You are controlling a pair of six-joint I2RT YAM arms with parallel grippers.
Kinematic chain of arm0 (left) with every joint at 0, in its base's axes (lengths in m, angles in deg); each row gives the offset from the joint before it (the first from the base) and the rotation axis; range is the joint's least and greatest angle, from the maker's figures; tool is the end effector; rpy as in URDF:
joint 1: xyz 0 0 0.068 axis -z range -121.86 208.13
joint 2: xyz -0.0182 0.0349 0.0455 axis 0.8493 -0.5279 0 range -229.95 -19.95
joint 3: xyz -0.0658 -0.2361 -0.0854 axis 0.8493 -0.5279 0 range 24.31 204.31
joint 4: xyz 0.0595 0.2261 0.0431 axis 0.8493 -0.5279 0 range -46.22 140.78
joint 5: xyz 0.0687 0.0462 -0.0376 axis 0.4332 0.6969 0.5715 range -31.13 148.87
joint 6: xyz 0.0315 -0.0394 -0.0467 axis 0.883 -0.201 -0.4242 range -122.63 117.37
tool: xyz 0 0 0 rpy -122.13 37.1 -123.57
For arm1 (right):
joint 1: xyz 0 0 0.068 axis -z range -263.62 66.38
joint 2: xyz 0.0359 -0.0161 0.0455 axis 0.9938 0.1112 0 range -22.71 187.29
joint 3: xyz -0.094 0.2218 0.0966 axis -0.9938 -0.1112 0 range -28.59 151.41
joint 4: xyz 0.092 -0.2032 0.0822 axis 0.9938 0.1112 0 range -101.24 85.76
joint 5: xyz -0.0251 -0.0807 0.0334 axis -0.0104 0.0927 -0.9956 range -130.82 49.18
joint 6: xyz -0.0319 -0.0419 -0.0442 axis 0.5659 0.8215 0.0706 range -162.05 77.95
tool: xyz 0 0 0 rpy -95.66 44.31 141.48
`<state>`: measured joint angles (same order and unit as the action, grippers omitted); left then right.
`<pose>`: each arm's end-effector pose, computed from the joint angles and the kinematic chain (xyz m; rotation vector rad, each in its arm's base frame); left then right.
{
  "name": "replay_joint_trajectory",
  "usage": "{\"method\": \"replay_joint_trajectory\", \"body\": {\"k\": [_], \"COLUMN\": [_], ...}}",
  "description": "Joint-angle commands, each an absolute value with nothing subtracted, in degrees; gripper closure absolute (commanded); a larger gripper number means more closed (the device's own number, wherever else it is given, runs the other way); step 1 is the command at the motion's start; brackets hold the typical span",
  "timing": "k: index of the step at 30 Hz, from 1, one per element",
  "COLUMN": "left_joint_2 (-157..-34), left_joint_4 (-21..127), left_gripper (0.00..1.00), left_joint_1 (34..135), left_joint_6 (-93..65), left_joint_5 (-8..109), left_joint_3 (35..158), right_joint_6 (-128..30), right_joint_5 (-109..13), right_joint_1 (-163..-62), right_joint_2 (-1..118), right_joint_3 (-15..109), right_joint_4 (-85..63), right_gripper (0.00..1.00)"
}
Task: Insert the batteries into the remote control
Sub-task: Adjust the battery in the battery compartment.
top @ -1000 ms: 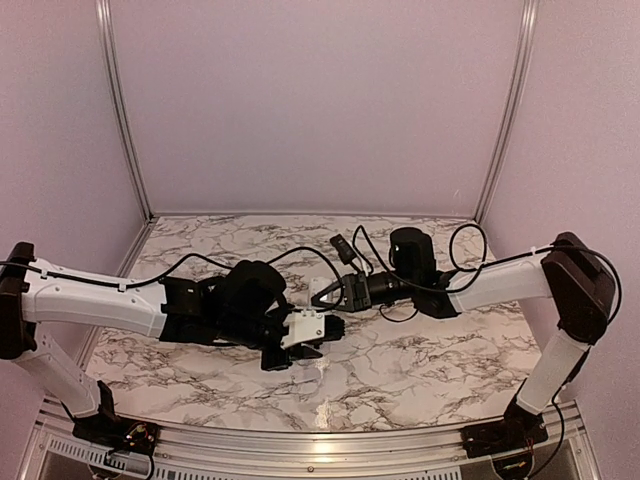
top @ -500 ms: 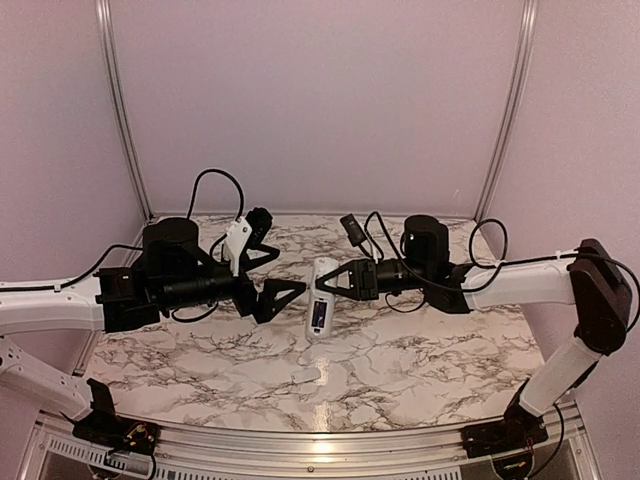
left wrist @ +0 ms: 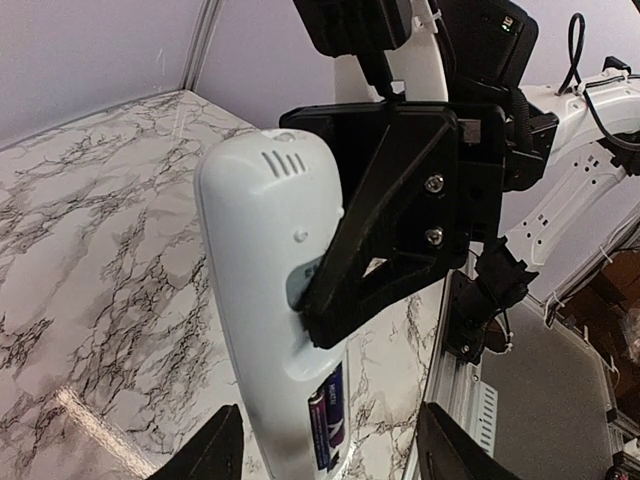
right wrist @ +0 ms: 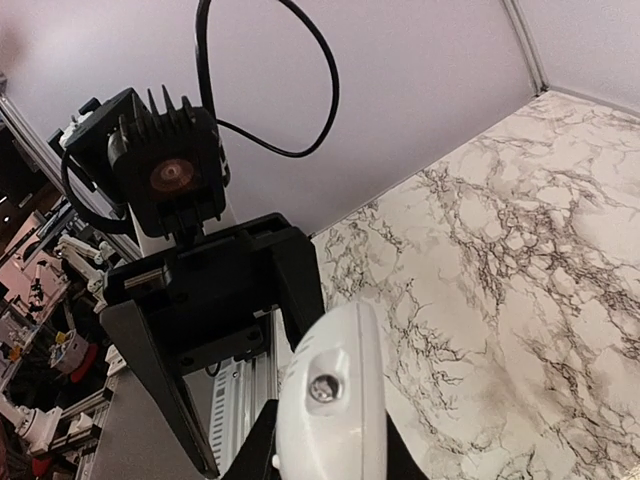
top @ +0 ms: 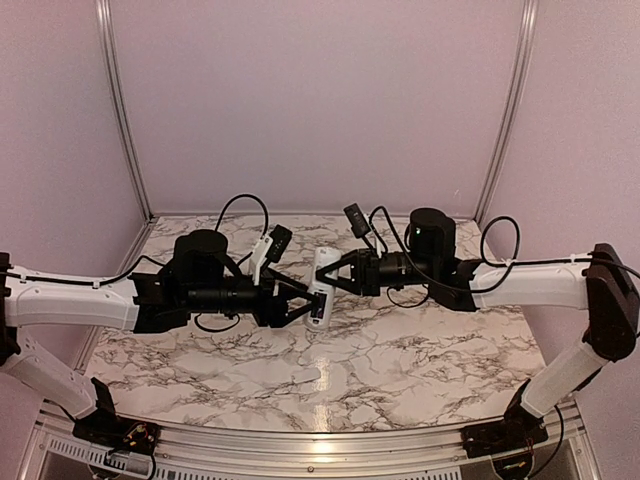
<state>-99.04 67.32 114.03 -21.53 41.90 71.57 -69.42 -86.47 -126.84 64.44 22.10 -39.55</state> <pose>0.1623 -0.2686 0.2609 0.8437 1.8096 -1.1547 0.2143 0.2560 0.2654 -0.9123 1.7178 1.5431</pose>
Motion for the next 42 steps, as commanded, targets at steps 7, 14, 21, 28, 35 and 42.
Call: {"method": "replay_joint_trajectory", "body": {"k": [7, 14, 21, 28, 35, 42], "left_joint_2": [-101.78, -103.28, -104.45, -106.43, -106.69, -106.83], "left_joint_4": [70.16, 70.14, 69.4, 65.41, 66.85, 67.34], "left_gripper": [0.53, 0.59, 0.71, 0.78, 0.65, 0.67], "left_joint_1": [113.66, 113.51, 112.9, 112.8, 112.8, 112.73], "left_joint_6": [-24.04, -24.86, -25.71, -24.02, -23.42, -24.28], "left_joint_5": [39.5, 38.92, 39.06, 40.56, 39.0, 39.89], "left_joint_3": [73.41, 74.78, 74.98, 76.64, 76.6, 76.13], "right_joint_6": [-67.1, -66.85, -66.94, -67.15, -68.45, -68.48], "right_joint_5": [-85.38, -85.45, -85.81, -85.2, -85.27, -85.65], "right_joint_1": [-128.16, -128.42, -128.44, -128.43, -128.44, -128.43], "right_joint_2": [62.5, 62.2, 61.49, 60.85, 62.11, 62.29], "right_joint_3": [25.72, 26.08, 26.02, 26.21, 26.27, 26.16], "right_joint_4": [-38.31, -37.98, -38.47, -38.44, -39.68, -39.98], "right_gripper": [1.0, 1.0, 1.0, 1.0, 1.0, 1.0]}}
